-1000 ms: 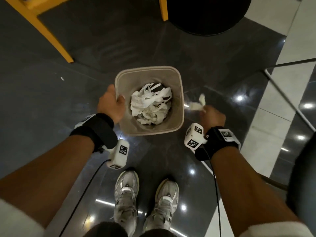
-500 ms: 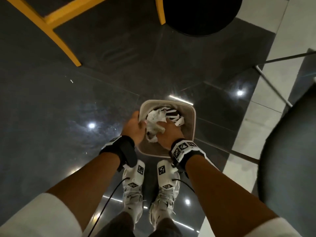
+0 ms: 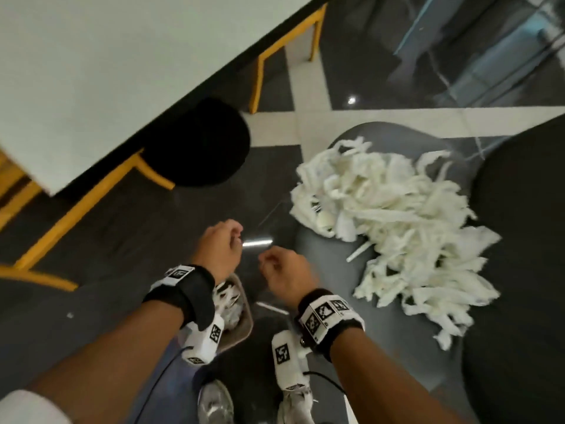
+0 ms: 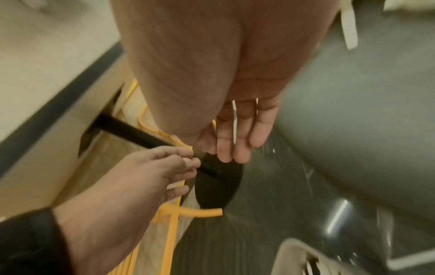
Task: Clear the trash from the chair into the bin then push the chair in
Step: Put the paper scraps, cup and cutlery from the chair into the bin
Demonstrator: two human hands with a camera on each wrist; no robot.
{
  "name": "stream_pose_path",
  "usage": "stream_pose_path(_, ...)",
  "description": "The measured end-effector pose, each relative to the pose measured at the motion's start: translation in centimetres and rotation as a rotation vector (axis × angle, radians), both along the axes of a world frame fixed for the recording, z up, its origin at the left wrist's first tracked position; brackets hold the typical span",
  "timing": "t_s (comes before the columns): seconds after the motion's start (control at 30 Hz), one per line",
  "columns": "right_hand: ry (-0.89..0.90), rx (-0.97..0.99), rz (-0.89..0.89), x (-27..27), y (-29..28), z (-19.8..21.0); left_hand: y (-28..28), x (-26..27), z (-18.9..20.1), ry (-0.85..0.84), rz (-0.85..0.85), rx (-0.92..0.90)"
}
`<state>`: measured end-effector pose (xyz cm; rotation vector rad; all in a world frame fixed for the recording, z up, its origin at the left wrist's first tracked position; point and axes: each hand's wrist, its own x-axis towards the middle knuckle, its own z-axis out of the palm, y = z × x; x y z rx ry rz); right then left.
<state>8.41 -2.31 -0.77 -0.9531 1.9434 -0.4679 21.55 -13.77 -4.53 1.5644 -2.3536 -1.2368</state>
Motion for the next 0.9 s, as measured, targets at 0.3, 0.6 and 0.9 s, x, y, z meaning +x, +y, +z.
stream_pose_path(0.3,0.202,-0.047,-0.078,-15.4,5.3,0.3,1.2,-20.0,2.9,0.043,-0.256,-0.133)
stream_pose_path(0.6,0.438,-0.178,-0.075,-23.2,6.7,0.1,2.6,-29.3,1.3,-0.068,-0.300,-0.090)
stream_pose_path(0.9,0.650,-0.156,0.017,-25.7,5.6,1.6,3.6,-26.9,4.5,0.403,-0.164,0.056)
